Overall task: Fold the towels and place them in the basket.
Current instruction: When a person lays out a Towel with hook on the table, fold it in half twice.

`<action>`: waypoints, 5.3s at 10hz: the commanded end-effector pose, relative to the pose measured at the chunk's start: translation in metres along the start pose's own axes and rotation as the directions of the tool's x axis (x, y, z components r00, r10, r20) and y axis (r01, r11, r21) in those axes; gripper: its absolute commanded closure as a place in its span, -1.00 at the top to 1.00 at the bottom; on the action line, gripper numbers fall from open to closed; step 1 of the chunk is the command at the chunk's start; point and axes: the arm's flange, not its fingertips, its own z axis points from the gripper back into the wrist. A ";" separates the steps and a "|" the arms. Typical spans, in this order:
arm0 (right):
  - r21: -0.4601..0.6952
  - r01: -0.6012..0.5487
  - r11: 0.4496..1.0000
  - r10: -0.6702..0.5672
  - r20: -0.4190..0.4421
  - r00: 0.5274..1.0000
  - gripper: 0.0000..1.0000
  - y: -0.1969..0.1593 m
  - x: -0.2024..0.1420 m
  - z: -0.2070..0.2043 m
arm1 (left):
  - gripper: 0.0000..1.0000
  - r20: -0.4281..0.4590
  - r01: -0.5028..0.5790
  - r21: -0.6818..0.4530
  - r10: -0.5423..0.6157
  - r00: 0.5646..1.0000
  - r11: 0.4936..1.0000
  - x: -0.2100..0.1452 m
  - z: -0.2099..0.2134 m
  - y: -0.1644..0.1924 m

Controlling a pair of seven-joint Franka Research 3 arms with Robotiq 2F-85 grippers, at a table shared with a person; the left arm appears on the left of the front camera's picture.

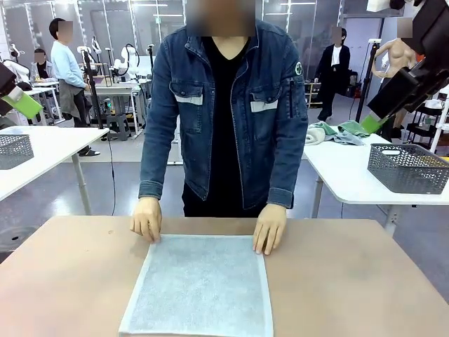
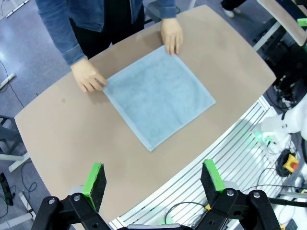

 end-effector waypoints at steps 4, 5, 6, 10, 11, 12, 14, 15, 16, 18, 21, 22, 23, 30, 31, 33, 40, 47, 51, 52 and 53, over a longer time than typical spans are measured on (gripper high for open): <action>-0.002 0.003 1.000 -0.003 0.007 1.000 1.00 -0.001 -0.001 0.001 | 1.00 0.004 0.012 -0.006 -0.011 1.000 1.000 -0.001 0.002 -0.001; -0.002 0.003 1.000 -0.003 0.007 1.000 1.00 -0.001 -0.001 0.001 | 1.00 0.004 0.012 -0.006 -0.011 1.000 1.000 -0.001 0.002 -0.001; -0.002 0.003 1.000 -0.003 0.007 1.000 1.00 -0.001 -0.001 0.001 | 1.00 0.004 0.012 -0.006 -0.011 1.000 1.000 -0.001 0.002 -0.001; -0.002 0.003 1.000 -0.003 0.007 1.000 1.00 -0.001 -0.001 0.001 | 1.00 0.004 0.012 -0.006 -0.011 1.000 1.000 -0.001 0.002 -0.001; -0.002 0.003 1.000 -0.003 0.007 1.000 1.00 -0.001 -0.001 0.001 | 1.00 0.004 0.012 -0.006 -0.011 1.000 1.000 -0.001 0.002 -0.001; -0.002 0.003 1.000 -0.003 0.007 1.000 1.00 -0.001 -0.001 0.001 | 1.00 0.004 0.012 -0.006 -0.011 1.000 1.000 -0.001 0.002 -0.001; -0.002 0.003 1.000 -0.003 0.007 1.000 1.00 -0.001 -0.001 0.001 | 1.00 0.004 0.012 -0.006 -0.011 1.000 1.000 -0.001 0.002 -0.001; -0.002 0.003 1.000 -0.003 0.007 1.000 1.00 -0.001 -0.001 0.001 | 1.00 0.004 0.012 -0.006 -0.011 1.000 1.000 -0.001 0.002 -0.001; -0.002 0.003 1.000 -0.003 0.007 1.000 1.00 -0.001 -0.001 0.001 | 1.00 0.000 0.000 0.000 0.000 1.000 1.000 0.000 0.000 0.000; 0.024 -0.174 0.984 0.175 -0.053 0.983 1.00 0.019 0.004 -0.011 | 1.00 -0.180 0.299 -0.009 -0.296 0.938 0.954 -0.009 -0.022 -0.025; 0.124 -0.469 0.874 0.485 -0.187 0.854 1.00 0.063 -0.004 -0.046 | 1.00 -0.259 0.509 -0.068 -0.507 0.822 0.858 -0.034 -0.047 -0.039; 0.170 -0.535 0.828 0.561 -0.206 0.802 1.00 0.081 -0.007 -0.058 | 1.00 -0.283 0.552 -0.111 -0.559 0.780 0.826 -0.046 -0.062 -0.043; 0.205 -0.591 0.780 0.625 -0.204 0.754 1.00 0.097 -0.008 -0.073 | 1.00 -0.280 0.573 -0.162 -0.594 0.754 0.804 -0.055 -0.075 -0.049; 0.326 -0.674 0.662 0.746 -0.208 0.632 1.00 0.147 -0.026 -0.174 | 1.00 -0.325 0.591 -0.295 -0.660 0.677 0.751 -0.105 -0.172 -0.057; 0.351 -0.676 0.648 0.757 -0.197 0.623 1.00 0.150 -0.031 -0.180 | 1.00 -0.320 0.591 -0.280 -0.654 0.685 0.756 -0.107 -0.184 -0.058; 0.397 -0.681 0.616 0.778 -0.175 0.603 1.00 0.156 -0.038 -0.187 | 1.00 -0.360 0.597 -0.249 -0.645 0.674 0.762 -0.107 -0.207 -0.060; 0.411 -0.659 0.630 0.769 -0.215 0.602 1.00 0.165 -0.048 -0.198 | 1.00 -0.388 0.582 -0.305 -0.656 0.647 0.754 -0.103 -0.236 -0.058; 0.419 -0.676 0.606 0.792 -0.241 0.561 1.00 0.181 -0.057 -0.245 | 1.00 -0.349 0.663 -0.346 -0.747 0.566 0.664 -0.109 -0.282 -0.051; 0.451 -0.673 0.587 0.805 -0.233 0.546 1.00 0.195 -0.068 -0.296 | 1.00 -0.349 0.701 -0.343 -0.778 0.523 0.625 -0.123 -0.340 -0.039; 0.464 -0.672 0.578 0.810 -0.224 0.542 1.00 0.194 -0.072 -0.303 | 1.00 -0.367 0.710 -0.322 -0.774 0.516 0.626 -0.128 -0.351 -0.033; 0.473 -0.674 0.568 0.816 -0.216 0.536 1.00 0.192 -0.074 -0.309 | 1.00 -0.358 0.696 -0.341 -0.772 0.526 0.632 -0.131 -0.367 -0.026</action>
